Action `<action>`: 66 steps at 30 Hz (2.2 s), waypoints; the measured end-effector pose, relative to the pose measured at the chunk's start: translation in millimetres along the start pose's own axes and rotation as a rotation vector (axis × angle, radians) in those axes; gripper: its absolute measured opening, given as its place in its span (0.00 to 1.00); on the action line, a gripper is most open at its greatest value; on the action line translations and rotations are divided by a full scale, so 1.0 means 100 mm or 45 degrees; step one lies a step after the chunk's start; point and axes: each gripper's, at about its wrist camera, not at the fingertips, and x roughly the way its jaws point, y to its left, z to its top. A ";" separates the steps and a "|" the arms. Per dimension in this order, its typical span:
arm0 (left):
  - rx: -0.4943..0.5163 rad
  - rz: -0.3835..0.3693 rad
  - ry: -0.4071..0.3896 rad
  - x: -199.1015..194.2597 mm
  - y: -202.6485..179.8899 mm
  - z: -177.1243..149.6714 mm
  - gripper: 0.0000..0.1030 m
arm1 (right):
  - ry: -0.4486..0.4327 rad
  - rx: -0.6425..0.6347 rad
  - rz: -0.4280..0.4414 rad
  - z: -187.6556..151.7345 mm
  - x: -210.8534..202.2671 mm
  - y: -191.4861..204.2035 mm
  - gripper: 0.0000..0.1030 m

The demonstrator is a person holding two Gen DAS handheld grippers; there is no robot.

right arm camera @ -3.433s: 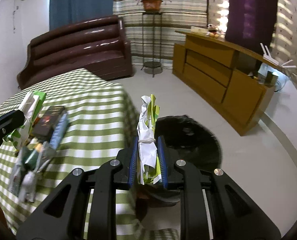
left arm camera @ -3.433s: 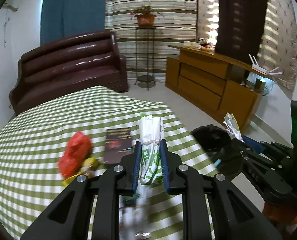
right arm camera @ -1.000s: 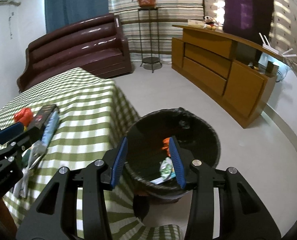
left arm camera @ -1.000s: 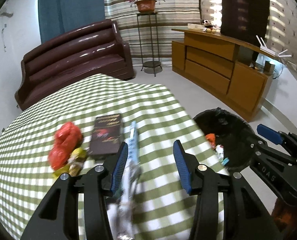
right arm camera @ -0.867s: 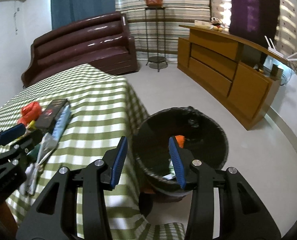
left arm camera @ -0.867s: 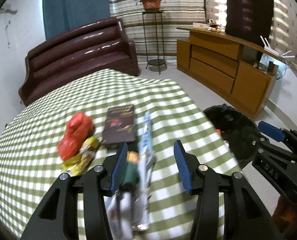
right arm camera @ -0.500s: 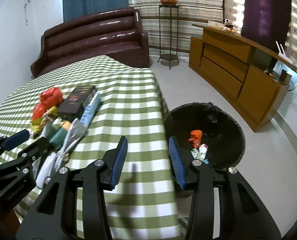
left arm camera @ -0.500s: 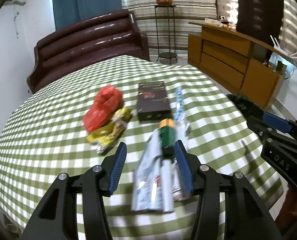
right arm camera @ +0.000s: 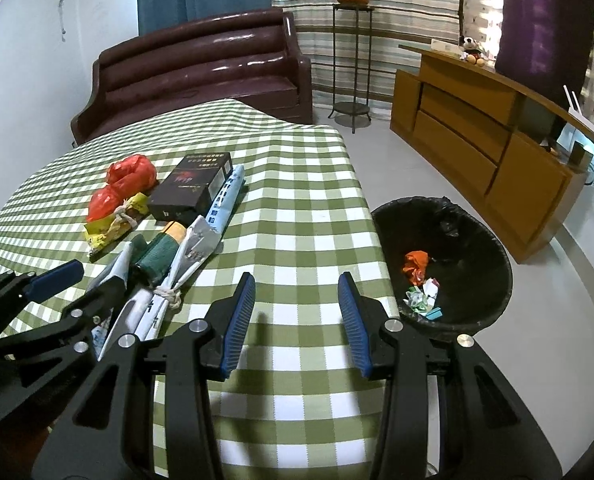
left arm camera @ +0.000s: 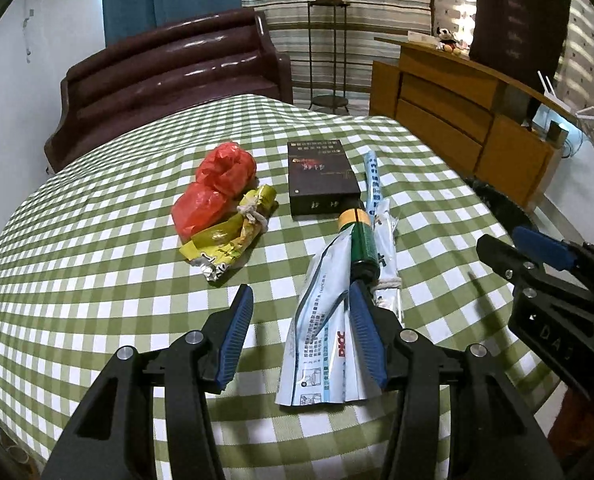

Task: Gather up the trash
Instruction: 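Grasp the white tube with red print with the left tool while the right tool grasps the paper-wrapped stick, then carry the white tube and paper-wrapped stick over the black bin with both tools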

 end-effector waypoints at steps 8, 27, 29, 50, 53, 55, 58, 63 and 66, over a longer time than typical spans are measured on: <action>-0.007 -0.028 0.044 0.13 0.07 -0.02 0.32 | 0.014 -0.001 0.006 0.00 0.04 0.05 0.41; -0.045 0.042 -0.029 -0.13 0.56 -0.13 0.28 | 0.050 -0.071 0.086 0.00 0.12 0.56 0.41; -0.064 0.060 -0.030 -0.14 0.67 -0.15 0.28 | 0.066 -0.076 0.100 -0.01 0.15 0.62 0.41; -0.126 0.044 -0.021 -0.10 0.93 -0.19 0.28 | 0.099 -0.157 0.012 -0.08 0.26 0.80 0.19; -0.128 0.049 -0.023 -0.10 0.93 -0.19 0.28 | 0.096 -0.158 0.021 -0.07 0.25 0.78 0.18; -0.130 0.052 -0.025 -0.10 0.94 -0.19 0.28 | 0.096 -0.156 0.024 -0.08 0.24 0.76 0.18; -0.138 0.052 -0.032 -0.12 0.93 -0.19 0.28 | 0.091 -0.151 0.025 -0.08 0.22 0.74 0.17; -0.137 0.034 -0.067 -0.22 0.84 -0.15 0.28 | 0.062 -0.126 0.020 -0.05 0.13 0.60 0.17; -0.133 0.012 -0.089 -0.25 0.74 -0.08 0.28 | 0.035 -0.103 0.002 -0.01 0.08 0.48 0.17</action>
